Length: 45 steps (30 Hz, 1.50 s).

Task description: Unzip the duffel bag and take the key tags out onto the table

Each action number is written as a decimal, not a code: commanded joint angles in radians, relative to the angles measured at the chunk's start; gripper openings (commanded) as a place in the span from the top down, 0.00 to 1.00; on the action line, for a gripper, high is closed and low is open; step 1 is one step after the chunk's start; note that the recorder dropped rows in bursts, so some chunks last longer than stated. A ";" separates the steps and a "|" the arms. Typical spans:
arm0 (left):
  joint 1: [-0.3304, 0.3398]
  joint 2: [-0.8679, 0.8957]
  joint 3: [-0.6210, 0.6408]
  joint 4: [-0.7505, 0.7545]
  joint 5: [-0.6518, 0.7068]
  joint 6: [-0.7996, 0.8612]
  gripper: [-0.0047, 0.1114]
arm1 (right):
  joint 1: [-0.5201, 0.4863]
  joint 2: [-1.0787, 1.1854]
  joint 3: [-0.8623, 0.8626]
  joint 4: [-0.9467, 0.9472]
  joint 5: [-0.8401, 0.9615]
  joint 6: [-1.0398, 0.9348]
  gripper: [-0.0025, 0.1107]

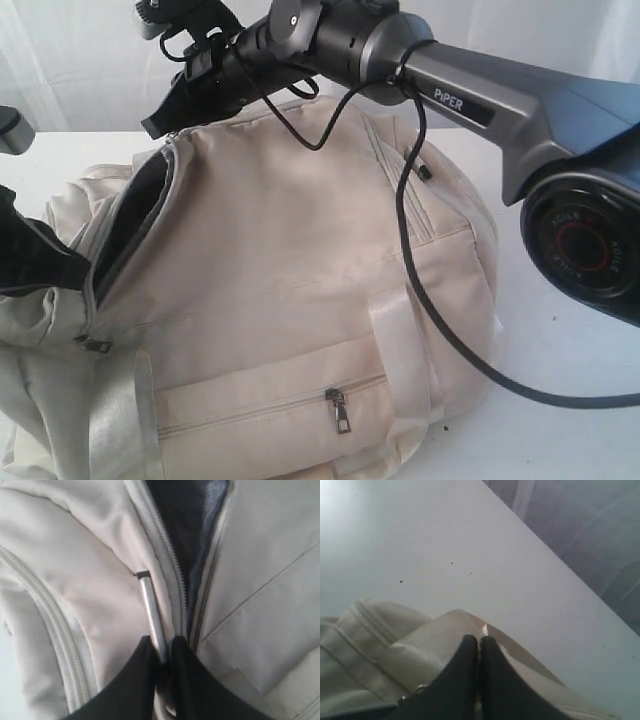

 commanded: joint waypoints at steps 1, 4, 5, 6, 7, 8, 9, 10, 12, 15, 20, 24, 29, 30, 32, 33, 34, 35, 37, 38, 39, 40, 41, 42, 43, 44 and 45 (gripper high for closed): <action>-0.007 -0.013 0.005 0.049 0.094 -0.043 0.96 | -0.039 -0.002 -0.005 -0.075 -0.053 0.064 0.98; -0.007 -0.013 0.005 0.057 0.095 -0.043 0.96 | -0.059 -0.002 -0.005 -0.073 -0.040 0.079 0.98; -0.007 -0.013 0.005 0.062 0.095 -0.045 0.96 | -0.059 -0.002 -0.005 -0.078 -0.034 0.079 0.98; -0.007 -0.013 0.005 0.062 0.095 -0.045 0.96 | -0.059 -0.002 -0.005 -0.085 -0.027 0.079 0.98; -0.007 -0.013 0.005 0.062 0.095 -0.045 0.96 | -0.059 -0.002 -0.005 -0.089 -0.025 0.079 0.98; -0.007 -0.013 0.005 0.064 0.095 -0.045 0.96 | -0.059 -0.002 -0.005 -0.094 -0.023 0.079 0.98; -0.007 -0.013 0.005 0.066 0.095 -0.045 0.96 | -0.061 -0.002 -0.005 -0.101 -0.014 0.079 0.98; -0.007 -0.013 0.005 0.068 0.095 -0.045 0.96 | -0.066 -0.002 -0.005 -0.101 -0.002 0.079 0.98; -0.007 -0.013 0.005 0.071 0.095 -0.045 0.96 | -0.070 -0.002 -0.005 -0.109 0.025 0.079 0.98; -0.007 -0.013 0.005 0.079 0.095 -0.045 0.96 | -0.087 -0.005 -0.005 -0.117 0.073 0.079 0.98; -0.007 -0.013 0.005 0.085 0.095 -0.045 0.96 | -0.097 -0.016 -0.005 -0.113 0.126 0.077 0.98; -0.007 -0.013 0.005 0.087 0.095 -0.045 0.96 | -0.099 -0.019 -0.005 -0.120 0.138 0.077 0.98; -0.007 -0.013 0.005 0.109 0.096 -0.049 0.96 | -0.101 -0.034 -0.005 -0.135 0.160 0.073 0.98; -0.007 -0.013 0.005 0.113 0.096 -0.051 0.96 | -0.103 -0.036 -0.005 -0.135 0.167 0.073 0.98; -0.007 -0.013 0.005 0.125 0.099 -0.064 0.96 | -0.109 -0.042 -0.003 -0.135 0.184 0.068 0.98; -0.007 -0.013 0.005 0.135 0.099 -0.073 0.96 | -0.113 -0.042 -0.003 -0.138 0.189 0.068 0.98; -0.007 -0.013 0.005 0.140 0.099 -0.075 0.96 | -0.119 -0.046 -0.003 -0.143 0.194 0.068 0.98; -0.007 -0.013 0.005 0.139 0.101 -0.075 0.96 | -0.127 -0.047 -0.003 -0.153 0.196 0.070 0.98; -0.007 -0.013 0.005 0.139 0.101 -0.075 0.96 | -0.145 -0.054 -0.003 -0.153 0.199 0.070 0.98; -0.007 -0.013 0.005 0.139 0.101 -0.075 0.96 | -0.152 -0.060 -0.003 -0.151 0.199 0.074 0.98; -0.007 -0.013 0.005 0.141 0.101 -0.075 0.96 | -0.161 -0.062 -0.003 -0.151 0.201 0.074 0.98; -0.007 -0.013 0.005 0.141 0.101 -0.075 0.96 | -0.170 -0.067 -0.003 -0.151 0.201 0.074 0.98; -0.007 -0.013 0.005 0.142 0.101 -0.075 0.96 | -0.179 -0.069 -0.003 -0.151 0.201 0.074 0.98; -0.007 -0.013 0.005 0.142 0.101 -0.075 0.96 | -0.184 -0.071 -0.003 -0.151 0.201 0.074 0.98; -0.007 -0.013 0.005 0.142 0.101 -0.075 0.96 | -0.195 -0.073 -0.003 -0.151 0.201 0.074 0.98; -0.007 -0.013 0.005 0.142 0.101 -0.075 0.96 | -0.200 -0.073 -0.003 -0.151 0.201 0.074 0.98; -0.007 -0.013 0.005 0.142 0.101 -0.075 0.96 | -0.213 -0.073 -0.003 -0.151 0.201 0.068 0.98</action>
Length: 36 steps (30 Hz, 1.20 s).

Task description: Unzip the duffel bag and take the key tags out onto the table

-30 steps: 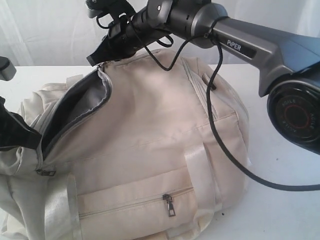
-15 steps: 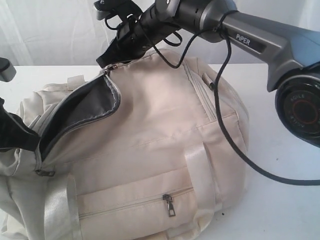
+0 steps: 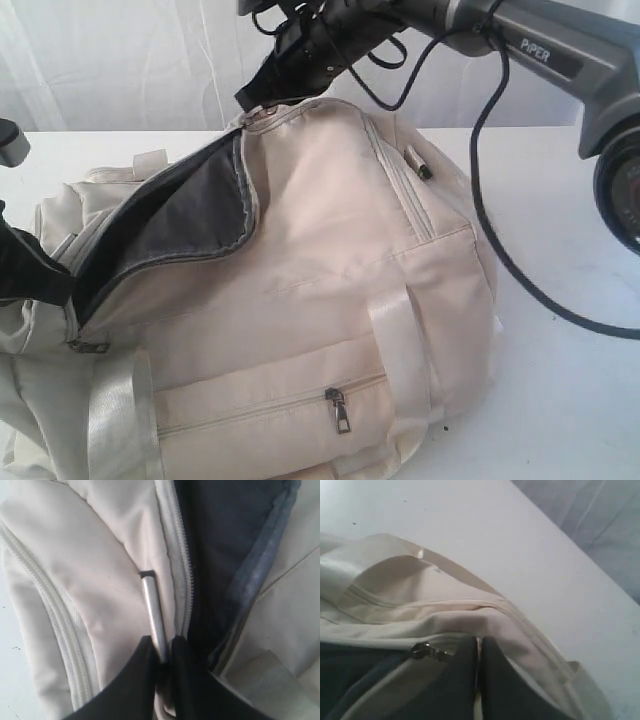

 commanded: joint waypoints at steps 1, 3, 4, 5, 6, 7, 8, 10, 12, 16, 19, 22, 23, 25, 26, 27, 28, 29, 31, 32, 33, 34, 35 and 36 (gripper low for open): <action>-0.006 -0.007 0.005 0.003 0.069 -0.009 0.96 | -0.060 -0.018 -0.003 -0.044 -0.031 -0.010 0.98; -0.006 -0.007 0.005 0.007 0.069 -0.012 0.96 | -0.084 -0.018 -0.003 -0.045 -0.031 -0.010 0.98; -0.006 -0.007 0.005 0.007 0.069 -0.014 0.96 | -0.101 -0.018 -0.003 -0.045 -0.031 -0.010 0.98; -0.006 -0.007 0.005 0.007 0.069 -0.014 0.96 | -0.109 -0.018 -0.003 -0.045 -0.028 -0.010 0.98; -0.006 -0.007 0.005 0.007 0.069 -0.014 0.96 | -0.128 -0.018 -0.003 -0.045 -0.014 -0.002 0.98; -0.006 -0.007 0.005 0.007 0.069 -0.014 0.96 | -0.135 -0.020 -0.003 -0.045 -0.009 -0.002 0.98; -0.006 -0.007 0.005 0.007 0.069 -0.014 0.96 | -0.150 -0.024 -0.003 -0.045 0.010 -0.002 0.98; -0.006 -0.007 0.005 0.007 0.069 -0.014 0.96 | -0.178 -0.035 -0.003 -0.045 0.038 -0.002 0.98; -0.006 -0.007 0.005 0.007 0.069 -0.014 0.96 | -0.202 -0.050 -0.003 -0.046 0.075 -0.002 0.98; -0.006 -0.007 0.005 0.007 0.069 -0.014 0.96 | -0.255 -0.070 -0.003 -0.048 0.163 -0.002 0.98; -0.006 -0.007 0.005 0.007 0.069 -0.014 0.96 | -0.279 -0.076 -0.003 -0.048 0.200 0.001 0.98; -0.006 -0.007 0.005 0.007 0.069 -0.014 0.96 | -0.298 -0.076 -0.003 -0.046 0.219 0.014 0.98; -0.006 -0.007 0.005 0.007 0.067 -0.014 0.96 | -0.298 -0.076 -0.003 -0.046 0.224 0.017 0.98; -0.006 -0.007 0.005 0.007 0.058 -0.010 0.96 | -0.298 -0.076 -0.003 -0.031 0.226 0.017 0.98; -0.006 -0.007 0.005 0.007 0.039 -0.002 0.96 | -0.298 -0.076 -0.003 -0.008 0.228 0.017 0.98; -0.006 -0.007 0.005 0.007 0.023 0.002 0.96 | -0.298 -0.076 -0.003 0.025 0.228 0.013 0.98; -0.006 -0.007 0.005 0.007 0.004 0.002 0.94 | -0.298 -0.076 -0.003 0.063 0.230 0.002 0.98; -0.006 -0.007 -0.001 0.004 -0.021 0.002 0.89 | -0.298 -0.076 -0.003 0.105 0.236 -0.016 0.98; -0.006 -0.007 -0.022 -0.004 -0.040 0.002 0.77 | -0.298 -0.076 -0.003 0.180 0.247 -0.049 0.98; -0.006 -0.007 -0.040 -0.004 -0.040 0.002 0.69 | -0.298 -0.076 -0.003 0.204 0.249 -0.056 0.98; -0.006 -0.007 -0.057 -0.006 -0.037 0.002 0.61 | -0.298 -0.076 -0.003 0.222 0.249 -0.057 0.98; -0.006 -0.007 -0.078 -0.009 -0.033 0.002 0.52 | -0.298 -0.076 -0.003 0.231 0.249 -0.057 0.98; -0.006 -0.007 -0.099 -0.017 -0.033 0.002 0.45 | -0.298 -0.076 -0.003 0.231 0.249 -0.057 0.98; -0.006 -0.007 -0.121 -0.028 -0.033 0.002 0.40 | -0.298 -0.076 -0.003 0.231 0.247 -0.057 0.98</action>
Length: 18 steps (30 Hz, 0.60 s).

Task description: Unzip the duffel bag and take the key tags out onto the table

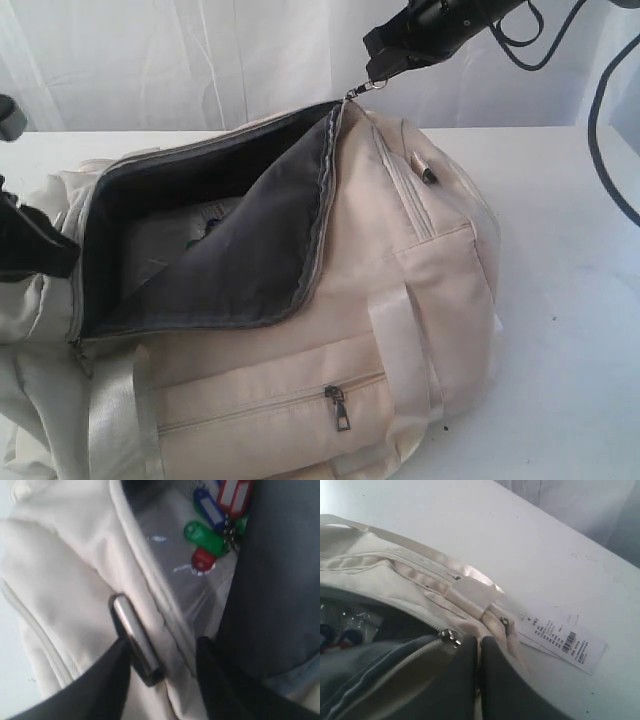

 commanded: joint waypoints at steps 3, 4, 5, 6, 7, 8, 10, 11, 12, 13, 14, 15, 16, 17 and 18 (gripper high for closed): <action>-0.006 -0.007 -0.131 -0.078 -0.004 0.034 0.30 | -0.011 -0.017 -0.003 0.033 -0.002 -0.021 0.98; -0.006 -0.005 -0.151 -0.121 -0.006 0.081 0.29 | -0.011 -0.017 -0.003 0.035 -0.002 -0.021 0.98; -0.006 -0.005 -0.171 -0.182 -0.006 0.127 0.30 | -0.011 -0.017 -0.003 0.046 -0.002 -0.021 0.98; -0.006 0.001 -0.187 -0.254 -0.001 0.157 0.30 | -0.011 -0.017 -0.003 0.059 -0.002 -0.021 0.98; -0.006 0.013 -0.207 -0.320 0.021 0.194 0.31 | -0.011 -0.017 -0.003 0.075 -0.002 -0.021 0.98; -0.011 0.063 -0.256 -0.400 0.097 0.280 0.31 | -0.011 -0.017 -0.003 0.091 -0.003 -0.021 0.98; -0.053 0.165 -0.317 -0.414 0.145 0.338 0.31 | -0.011 -0.017 -0.003 0.093 -0.003 -0.017 0.98; -0.076 0.206 -0.344 -0.425 0.148 0.371 0.31 | -0.011 -0.017 -0.003 0.095 -0.003 -0.018 0.98; -0.133 0.286 -0.403 -0.489 0.147 0.468 0.31 | -0.011 -0.017 -0.003 0.095 0.001 -0.010 0.98; -0.158 0.317 -0.428 -0.525 0.137 0.514 0.31 | -0.011 -0.017 -0.003 0.096 0.005 -0.011 0.98; -0.226 0.393 -0.483 -0.554 0.064 0.599 0.31 | -0.011 -0.017 -0.003 0.096 0.012 -0.011 0.98; -0.250 0.421 -0.500 -0.554 0.002 0.617 0.31 | -0.011 -0.017 -0.003 0.097 0.016 -0.011 0.98; -0.294 0.490 -0.534 -0.551 -0.119 0.632 0.31 | -0.011 -0.017 -0.003 0.098 0.033 -0.011 0.98; -0.316 0.544 -0.556 -0.551 -0.204 0.630 0.31 | -0.011 -0.017 -0.003 0.098 0.051 -0.010 0.98; -0.325 0.570 -0.569 -0.551 -0.251 0.630 0.31 | -0.011 -0.017 -0.003 0.098 0.058 -0.008 0.98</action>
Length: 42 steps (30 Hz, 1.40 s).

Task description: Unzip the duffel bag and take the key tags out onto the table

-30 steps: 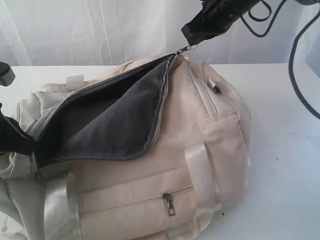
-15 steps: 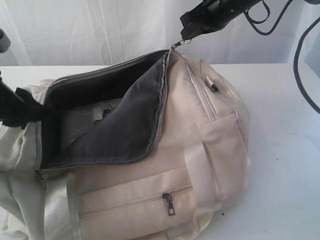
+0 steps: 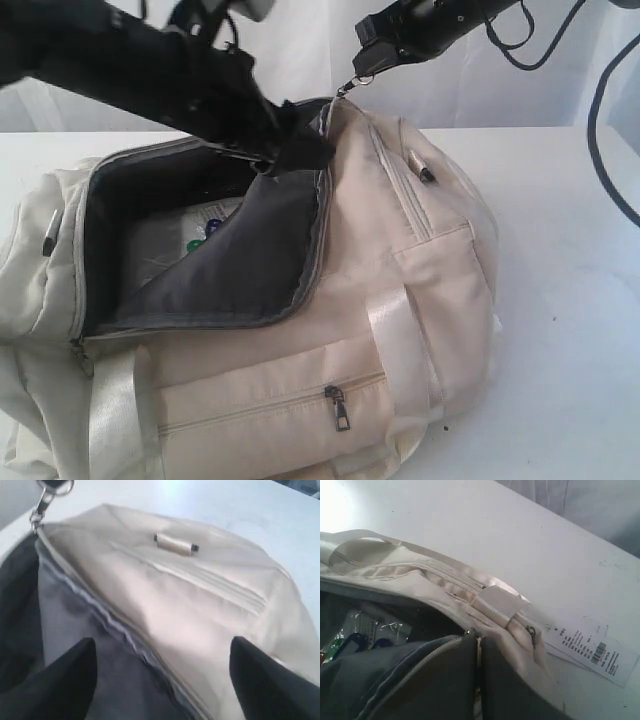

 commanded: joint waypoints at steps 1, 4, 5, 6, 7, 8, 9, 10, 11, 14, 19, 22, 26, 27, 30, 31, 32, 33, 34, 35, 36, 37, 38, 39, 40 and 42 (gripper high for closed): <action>-0.059 0.140 -0.064 -0.025 -0.228 0.022 0.31 | -0.011 -0.015 -0.003 0.005 0.040 -0.001 0.98; -0.078 0.208 -0.109 -0.022 -0.316 0.026 0.31 | -0.011 -0.015 -0.003 0.006 0.045 -0.001 0.98; -0.078 0.236 -0.121 -0.015 -0.367 0.026 0.31 | -0.011 -0.015 -0.003 0.006 0.048 -0.001 0.98; -0.078 0.249 -0.129 -0.001 -0.393 0.026 0.31 | -0.011 -0.015 -0.003 0.006 0.048 -0.001 0.98; -0.078 0.261 -0.135 0.009 -0.413 0.030 0.31 | -0.011 -0.015 -0.003 0.003 0.050 -0.001 0.98; -0.078 0.269 -0.137 0.020 -0.434 0.035 0.31 | -0.013 -0.015 -0.003 0.002 0.050 -0.001 0.98; -0.078 0.278 -0.142 0.037 -0.445 0.057 0.31 | -0.016 -0.015 -0.003 0.002 0.050 -0.001 0.98; -0.078 0.288 -0.144 0.050 -0.454 0.081 0.31 | -0.017 -0.015 -0.003 0.002 0.050 -0.001 0.98; -0.078 0.295 -0.149 0.052 -0.456 0.103 0.32 | -0.020 -0.015 -0.003 0.002 0.050 -0.001 0.98; -0.078 0.315 -0.155 0.052 -0.459 0.193 0.38 | -0.031 -0.015 -0.003 0.002 0.051 -0.001 0.98; -0.078 0.316 -0.155 0.052 -0.532 0.273 0.43 | -0.041 -0.013 -0.003 0.009 0.056 -0.001 0.98; -0.078 0.316 -0.155 0.052 -0.557 0.311 0.42 | -0.041 -0.007 -0.003 0.018 0.058 -0.001 0.98; -0.078 0.316 -0.155 0.052 -0.580 0.325 0.37 | -0.041 0.011 -0.003 0.028 0.064 -0.001 0.98; -0.078 0.316 -0.155 0.052 -0.587 0.337 0.37 | -0.041 0.013 -0.003 0.028 0.064 -0.001 0.98; -0.074 0.316 -0.155 0.052 -0.591 0.356 0.37 | -0.041 0.017 -0.003 0.028 0.066 -0.001 0.98; -0.071 0.316 -0.155 0.045 -0.591 0.368 0.37 | -0.041 0.017 -0.003 0.028 0.066 -0.001 0.98; -0.067 0.316 -0.155 0.040 -0.588 0.382 0.37 | -0.041 0.017 -0.003 0.028 0.066 -0.001 0.98; -0.060 0.316 -0.155 0.032 -0.586 0.384 0.37 | -0.041 0.017 -0.003 0.028 0.066 -0.001 0.98; -0.052 0.316 -0.155 0.022 -0.580 0.384 0.37 | -0.041 0.017 -0.003 0.028 0.066 -0.001 0.98; -0.043 0.316 -0.155 -0.004 -0.569 0.384 0.37 | -0.041 0.017 -0.003 0.028 0.066 -0.001 0.98; -0.031 0.316 -0.155 -0.033 -0.555 0.384 0.37 | -0.041 0.017 -0.003 0.028 0.066 -0.001 0.98; -0.021 0.316 -0.155 -0.053 -0.541 0.384 0.38 | -0.041 0.017 -0.003 0.028 0.066 -0.001 0.98; -0.011 0.316 -0.155 -0.067 -0.520 0.384 0.38 | -0.041 0.017 -0.003 0.028 0.066 -0.001 0.98; -0.001 0.316 -0.155 -0.069 -0.489 0.384 0.38 | -0.041 0.017 -0.003 0.028 0.066 -0.001 0.98; 0.004 0.316 -0.155 -0.069 -0.463 0.384 0.38 | -0.041 0.017 -0.003 0.028 0.066 -0.001 0.98; 0.014 0.316 -0.155 -0.069 -0.425 0.384 0.38 | -0.041 0.017 -0.003 0.028 0.068 -0.001 0.98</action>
